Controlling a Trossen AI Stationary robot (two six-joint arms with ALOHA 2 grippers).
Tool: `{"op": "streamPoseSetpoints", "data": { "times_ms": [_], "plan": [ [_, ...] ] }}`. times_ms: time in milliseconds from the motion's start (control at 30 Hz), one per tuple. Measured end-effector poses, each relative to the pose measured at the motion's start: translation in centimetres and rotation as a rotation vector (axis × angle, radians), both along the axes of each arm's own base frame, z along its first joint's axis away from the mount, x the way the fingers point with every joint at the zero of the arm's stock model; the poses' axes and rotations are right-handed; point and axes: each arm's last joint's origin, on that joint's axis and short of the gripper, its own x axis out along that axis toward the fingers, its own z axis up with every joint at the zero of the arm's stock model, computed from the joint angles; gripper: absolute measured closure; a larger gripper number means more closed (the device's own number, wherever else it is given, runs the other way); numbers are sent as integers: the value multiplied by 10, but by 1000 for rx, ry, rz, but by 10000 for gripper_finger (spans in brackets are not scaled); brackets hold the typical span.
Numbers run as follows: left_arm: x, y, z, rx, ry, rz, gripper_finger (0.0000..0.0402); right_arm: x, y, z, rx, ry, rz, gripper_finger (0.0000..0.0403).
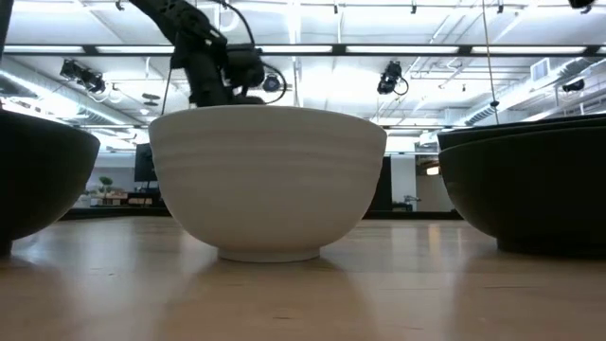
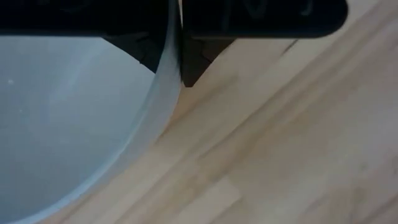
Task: Nest bowls inside each other
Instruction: Stack the top white bowl on top of the stacked black bowls
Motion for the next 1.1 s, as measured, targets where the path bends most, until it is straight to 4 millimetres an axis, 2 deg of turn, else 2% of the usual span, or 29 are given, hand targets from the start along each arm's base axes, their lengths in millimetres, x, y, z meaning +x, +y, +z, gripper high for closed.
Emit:
{"op": "streamPoseSetpoints", "data": {
  "times_ms": [200,400,533,633,733,1100],
  "plan": [
    [12,-5,24,29,-36,-52,392,10,20,-47,82,-82,9,398],
    [14,-9,37,28,-23,-79,391,12,25,-78,82,-101,-32,400],
    [14,-9,37,23,-14,-78,393,23,21,-101,85,-124,-8,401],
    [13,-9,37,20,-8,-78,389,34,7,-114,48,-116,-2,401],
    [13,-9,37,19,-8,-78,393,48,-12,-118,21,-127,15,402],
    [10,-10,36,22,27,-70,393,102,-103,-104,-111,-191,75,402]
  ]
}}
